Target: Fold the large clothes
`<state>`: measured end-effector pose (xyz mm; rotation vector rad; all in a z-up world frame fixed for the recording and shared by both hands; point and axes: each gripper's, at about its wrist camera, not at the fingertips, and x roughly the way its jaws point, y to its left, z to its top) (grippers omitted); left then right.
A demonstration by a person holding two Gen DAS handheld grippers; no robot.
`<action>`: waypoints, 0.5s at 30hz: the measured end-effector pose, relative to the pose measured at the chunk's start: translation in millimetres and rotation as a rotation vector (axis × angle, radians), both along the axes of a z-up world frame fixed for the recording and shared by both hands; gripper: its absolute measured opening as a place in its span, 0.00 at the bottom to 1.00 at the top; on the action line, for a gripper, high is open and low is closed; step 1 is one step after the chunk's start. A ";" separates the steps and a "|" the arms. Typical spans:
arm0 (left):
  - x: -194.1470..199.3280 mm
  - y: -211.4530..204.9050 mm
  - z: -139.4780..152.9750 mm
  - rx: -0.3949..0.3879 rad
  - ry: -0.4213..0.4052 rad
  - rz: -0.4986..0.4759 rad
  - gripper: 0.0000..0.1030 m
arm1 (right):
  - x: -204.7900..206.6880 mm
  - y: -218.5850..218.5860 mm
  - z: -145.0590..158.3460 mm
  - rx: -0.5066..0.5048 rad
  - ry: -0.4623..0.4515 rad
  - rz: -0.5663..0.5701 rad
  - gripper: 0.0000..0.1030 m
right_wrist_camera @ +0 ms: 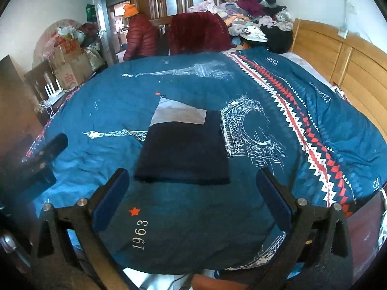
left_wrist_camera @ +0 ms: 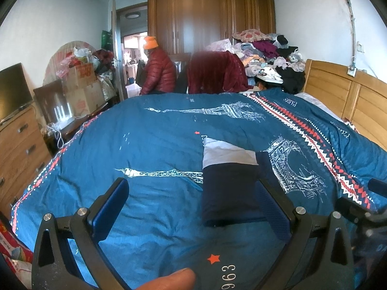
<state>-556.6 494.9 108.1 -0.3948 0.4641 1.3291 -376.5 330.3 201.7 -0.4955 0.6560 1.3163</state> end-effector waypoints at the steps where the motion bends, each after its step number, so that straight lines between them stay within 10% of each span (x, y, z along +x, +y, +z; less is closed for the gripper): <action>1: 1.5 1.6 -0.6 -0.003 -0.001 -0.001 1.00 | -0.2 0.7 0.1 0.001 0.000 -0.003 1.00; 15: 4.9 7.7 -6.6 -0.029 -0.001 -0.006 1.00 | 4.8 1.1 1.5 0.023 0.002 -0.001 1.00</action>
